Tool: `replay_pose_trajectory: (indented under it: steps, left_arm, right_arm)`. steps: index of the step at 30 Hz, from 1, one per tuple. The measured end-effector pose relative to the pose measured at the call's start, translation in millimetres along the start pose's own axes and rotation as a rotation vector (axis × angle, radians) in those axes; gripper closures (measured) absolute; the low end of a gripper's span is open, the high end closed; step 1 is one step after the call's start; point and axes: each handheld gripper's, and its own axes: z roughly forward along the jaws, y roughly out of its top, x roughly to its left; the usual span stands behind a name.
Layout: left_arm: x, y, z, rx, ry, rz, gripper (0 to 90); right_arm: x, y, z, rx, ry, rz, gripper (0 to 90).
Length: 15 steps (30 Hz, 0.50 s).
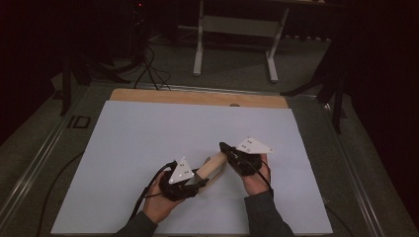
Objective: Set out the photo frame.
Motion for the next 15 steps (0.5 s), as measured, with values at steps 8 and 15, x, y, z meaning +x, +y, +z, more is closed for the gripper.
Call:
replay_pose_trajectory:
  steps: [8, 15]
  left_arm:
    - [1.7, -0.6, -0.4, 0.009, 0.003, 0.004, 60.8]
    - [7.5, -1.3, -1.7, 0.016, 0.032, -0.012, 59.8]
  right_arm:
    - [0.2, 0.3, 0.4, 0.004, 0.007, 0.005, 89.7]
    - [-0.6, 1.0, 0.0, 0.012, 0.006, 0.017, 89.8]
